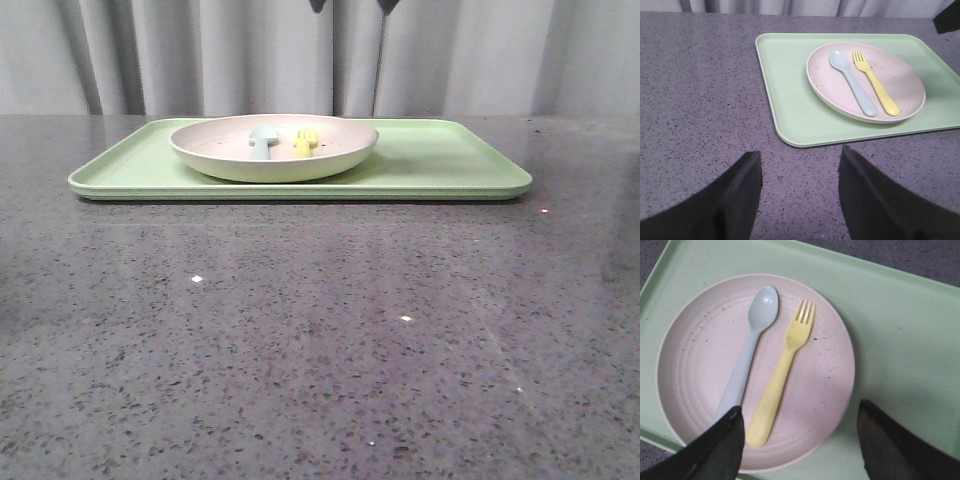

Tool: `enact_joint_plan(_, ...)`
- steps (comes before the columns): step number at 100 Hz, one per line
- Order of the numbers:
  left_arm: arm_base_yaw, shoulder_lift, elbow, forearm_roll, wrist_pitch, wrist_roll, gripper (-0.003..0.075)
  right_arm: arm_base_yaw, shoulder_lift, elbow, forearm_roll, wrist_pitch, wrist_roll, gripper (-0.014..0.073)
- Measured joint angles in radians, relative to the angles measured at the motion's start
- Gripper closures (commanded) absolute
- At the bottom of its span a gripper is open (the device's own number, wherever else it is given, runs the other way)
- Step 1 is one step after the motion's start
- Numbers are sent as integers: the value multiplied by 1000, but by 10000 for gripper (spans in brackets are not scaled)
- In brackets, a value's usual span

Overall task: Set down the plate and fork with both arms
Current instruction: 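Lower the right gripper onto the yellow fork and grasp it, then lift the yellow fork out of the plate with the right gripper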

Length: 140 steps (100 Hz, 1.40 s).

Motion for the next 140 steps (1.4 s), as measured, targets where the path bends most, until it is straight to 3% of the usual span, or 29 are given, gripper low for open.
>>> enact_joint_plan(41,0,0,0,0,4,0,366,0,205,-104,69,52,43,105)
enact_joint_plan(105,0,0,0,2,5,1,366,0,289,-106,97,31,47,116)
enact_joint_plan(116,0,0,0,2,5,1,366,0,291,-106,101,27,47,225)
enact_joint_plan(131,0,0,0,2,5,1,366,0,291,-106,103,27,47,484)
enact_joint_plan(140,0,0,0,2,5,1,366,0,291,-106,107,27,47,585)
